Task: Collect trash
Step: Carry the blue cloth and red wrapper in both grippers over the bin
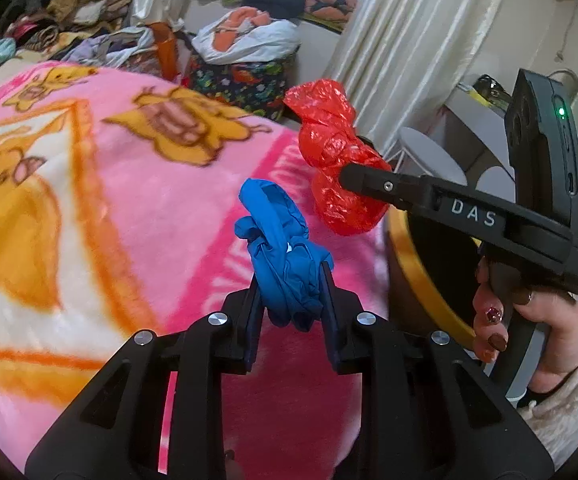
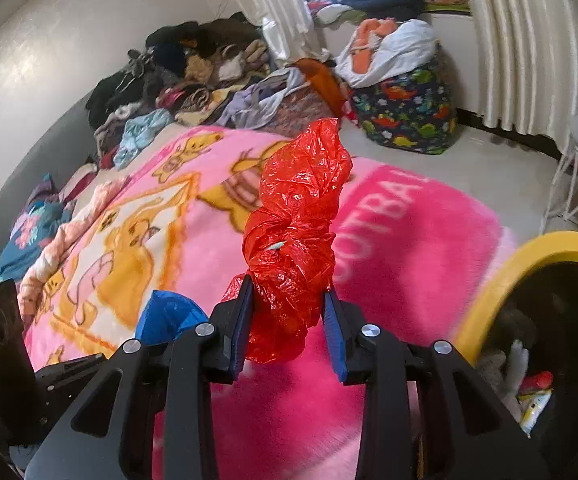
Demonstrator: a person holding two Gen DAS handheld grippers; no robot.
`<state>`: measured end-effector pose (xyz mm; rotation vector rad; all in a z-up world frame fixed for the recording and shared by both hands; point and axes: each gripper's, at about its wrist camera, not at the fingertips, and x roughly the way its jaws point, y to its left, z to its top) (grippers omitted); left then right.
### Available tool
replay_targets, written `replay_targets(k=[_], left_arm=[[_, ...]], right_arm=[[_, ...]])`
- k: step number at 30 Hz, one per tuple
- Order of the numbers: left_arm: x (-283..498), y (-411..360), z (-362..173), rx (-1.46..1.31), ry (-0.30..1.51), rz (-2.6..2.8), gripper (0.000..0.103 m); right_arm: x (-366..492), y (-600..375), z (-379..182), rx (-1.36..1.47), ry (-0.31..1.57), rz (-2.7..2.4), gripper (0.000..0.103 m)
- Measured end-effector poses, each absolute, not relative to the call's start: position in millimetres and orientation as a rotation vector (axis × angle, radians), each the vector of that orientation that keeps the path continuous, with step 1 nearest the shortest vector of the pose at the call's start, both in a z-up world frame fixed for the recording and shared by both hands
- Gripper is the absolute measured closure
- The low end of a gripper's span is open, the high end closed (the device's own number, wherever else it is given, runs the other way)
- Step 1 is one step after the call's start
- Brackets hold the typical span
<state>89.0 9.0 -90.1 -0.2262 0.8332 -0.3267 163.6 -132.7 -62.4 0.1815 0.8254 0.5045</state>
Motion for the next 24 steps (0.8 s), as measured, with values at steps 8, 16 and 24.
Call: replay_targets(k=[8,16,24], left_arm=[[85.9,-21.0,-75.3,-0.196,0.807,-0.376,0.084],[82.4,-49.9,-66.4,-0.16,0.792,-0.42,0.084],[83.2,-74.7,-60.0,-0.141,0.778,-0.458,0.084]], right_arm=[[145.6,-178.1,-52.0,0.218,0.797,0.442,0.072],[124.7,-213.6,-49.7,0.261,0.78,0.387,0.072],[107.8,-250.1,-49.8,0.299,0.772,0.329,0.072]])
